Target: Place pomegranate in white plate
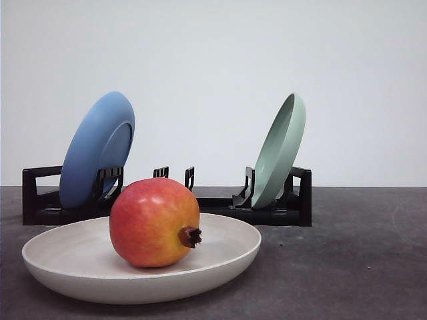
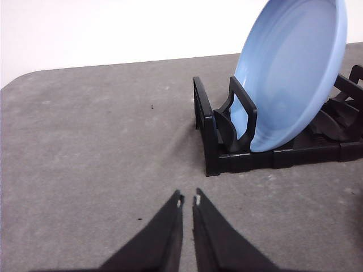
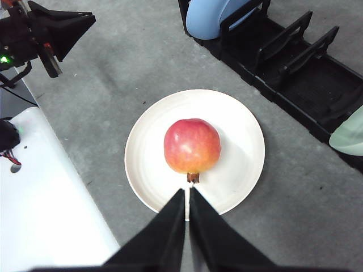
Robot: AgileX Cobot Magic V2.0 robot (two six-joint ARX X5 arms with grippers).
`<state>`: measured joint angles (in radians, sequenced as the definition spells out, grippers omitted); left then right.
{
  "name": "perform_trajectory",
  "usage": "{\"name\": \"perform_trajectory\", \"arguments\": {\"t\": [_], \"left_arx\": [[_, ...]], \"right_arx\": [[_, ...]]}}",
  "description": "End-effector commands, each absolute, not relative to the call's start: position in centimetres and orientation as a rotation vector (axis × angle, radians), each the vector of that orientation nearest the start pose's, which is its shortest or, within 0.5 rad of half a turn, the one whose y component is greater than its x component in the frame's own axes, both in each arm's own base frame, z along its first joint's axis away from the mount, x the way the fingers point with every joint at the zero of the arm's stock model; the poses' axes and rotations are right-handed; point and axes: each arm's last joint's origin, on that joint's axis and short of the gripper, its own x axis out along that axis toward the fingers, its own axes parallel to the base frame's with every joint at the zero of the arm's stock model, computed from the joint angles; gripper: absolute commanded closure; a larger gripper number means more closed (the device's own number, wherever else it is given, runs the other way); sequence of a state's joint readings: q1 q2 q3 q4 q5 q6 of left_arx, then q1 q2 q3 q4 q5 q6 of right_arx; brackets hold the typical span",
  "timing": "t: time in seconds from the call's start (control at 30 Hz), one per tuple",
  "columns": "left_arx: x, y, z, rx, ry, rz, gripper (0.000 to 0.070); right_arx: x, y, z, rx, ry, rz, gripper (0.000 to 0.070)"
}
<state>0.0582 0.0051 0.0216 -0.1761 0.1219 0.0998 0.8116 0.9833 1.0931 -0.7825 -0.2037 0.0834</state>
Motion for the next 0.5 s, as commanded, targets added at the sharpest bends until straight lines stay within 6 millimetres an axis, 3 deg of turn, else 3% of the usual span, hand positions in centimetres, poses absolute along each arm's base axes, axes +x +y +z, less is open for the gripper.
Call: {"name": "perform_trajectory", "arguments": {"t": [0.0, 0.23, 0.47], "left_arx": [[9.6, 0.2, 15.0, 0.077, 0.169, -0.07, 0.0672], [9.6, 0.2, 15.0, 0.077, 0.169, -0.071, 0.0672], [9.6, 0.2, 15.0, 0.077, 0.169, -0.071, 0.0672]], "right_arx": [[12.5, 14.1, 35.7, -0.192, 0.638, 0.967, 0.0698], [14.9, 11.4, 36.6, -0.153, 0.385, 0.813, 0.0698], [15.5, 5.4, 34.2, -0.071, 0.137, 0.519, 0.0698]]}}
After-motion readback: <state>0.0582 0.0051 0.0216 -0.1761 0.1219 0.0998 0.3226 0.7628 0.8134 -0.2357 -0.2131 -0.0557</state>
